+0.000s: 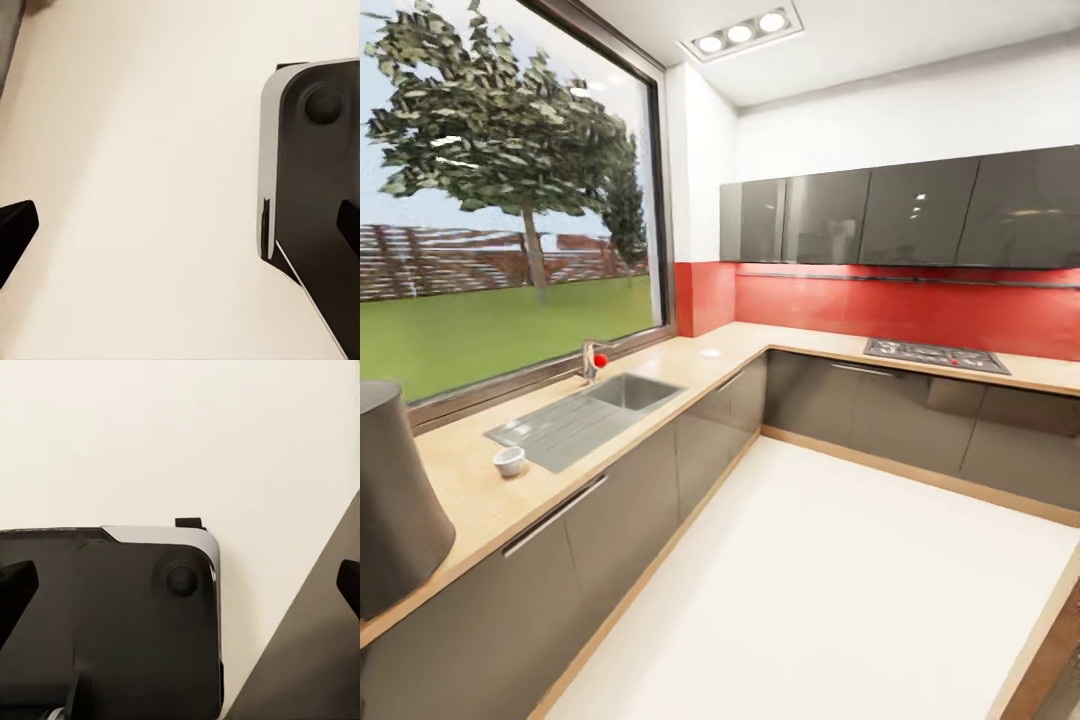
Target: Set up a coffee station on the kitchen countertop: keep the coffee maker on the countertop, move the bottle of coffee from the kitchen shelf to the counter next to the coffee maker, place a paper coffee filter on top of the coffee maker, put the saucer next to the coffee maker with the coffee cup on the saucer, and place the electric kettle next to the coffee maker.
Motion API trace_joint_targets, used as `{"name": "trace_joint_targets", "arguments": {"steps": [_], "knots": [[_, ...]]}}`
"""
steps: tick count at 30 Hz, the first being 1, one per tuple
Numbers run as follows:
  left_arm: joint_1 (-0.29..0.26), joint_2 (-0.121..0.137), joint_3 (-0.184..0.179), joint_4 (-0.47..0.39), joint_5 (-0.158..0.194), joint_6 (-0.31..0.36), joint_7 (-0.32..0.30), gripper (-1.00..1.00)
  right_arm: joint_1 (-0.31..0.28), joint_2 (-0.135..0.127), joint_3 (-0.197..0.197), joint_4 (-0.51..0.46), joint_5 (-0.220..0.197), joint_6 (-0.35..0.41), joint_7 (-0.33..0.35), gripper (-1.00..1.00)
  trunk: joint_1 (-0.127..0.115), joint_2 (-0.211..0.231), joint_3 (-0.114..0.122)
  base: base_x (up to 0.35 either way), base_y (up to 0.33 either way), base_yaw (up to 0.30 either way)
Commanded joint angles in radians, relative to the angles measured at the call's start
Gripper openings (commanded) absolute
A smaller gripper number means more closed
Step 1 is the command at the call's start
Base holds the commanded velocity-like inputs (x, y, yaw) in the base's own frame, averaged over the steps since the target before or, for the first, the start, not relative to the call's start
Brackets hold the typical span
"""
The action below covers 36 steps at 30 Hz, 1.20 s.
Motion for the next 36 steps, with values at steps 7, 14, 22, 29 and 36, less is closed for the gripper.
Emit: {"name": "trace_joint_targets", "arguments": {"steps": [7, 14, 22, 29, 36], "knots": [[0.001, -0.001, 0.009, -0.001, -0.011, -0.003, 0.004, 1.00, 0.000, 0.000, -0.001, 0.001, -0.002, -0.004, 0.001, 1.00, 0.001, 0.000, 0.000, 0.337, 0.000, -0.269], [0.000, -0.001, 0.010, -0.001, -0.011, -0.003, 0.004, 1.00, 0.000, 0.000, -0.001, 0.001, -0.002, -0.004, 0.001, 1.00, 0.001, 0.000, 0.000, 0.338, 0.000, -0.268], [0.000, -0.002, 0.010, -0.001, -0.012, -0.003, 0.004, 1.00, 0.000, 0.000, -0.001, 0.001, -0.002, -0.004, 0.001, 1.00, 0.001, 0.000, 0.000, 0.338, 0.000, -0.269], [0.000, -0.002, 0.011, -0.001, -0.012, -0.003, 0.003, 1.00, 0.000, 0.001, 0.001, 0.001, -0.002, -0.004, 0.002, 1.00, 0.001, 0.000, -0.003, 0.338, 0.000, -0.192], [0.000, -0.002, 0.011, -0.002, -0.012, -0.004, -0.001, 1.00, -0.001, 0.009, 0.005, 0.000, -0.002, -0.006, 0.002, 1.00, 0.001, 0.000, -0.003, 0.338, 0.000, -0.017]]}}
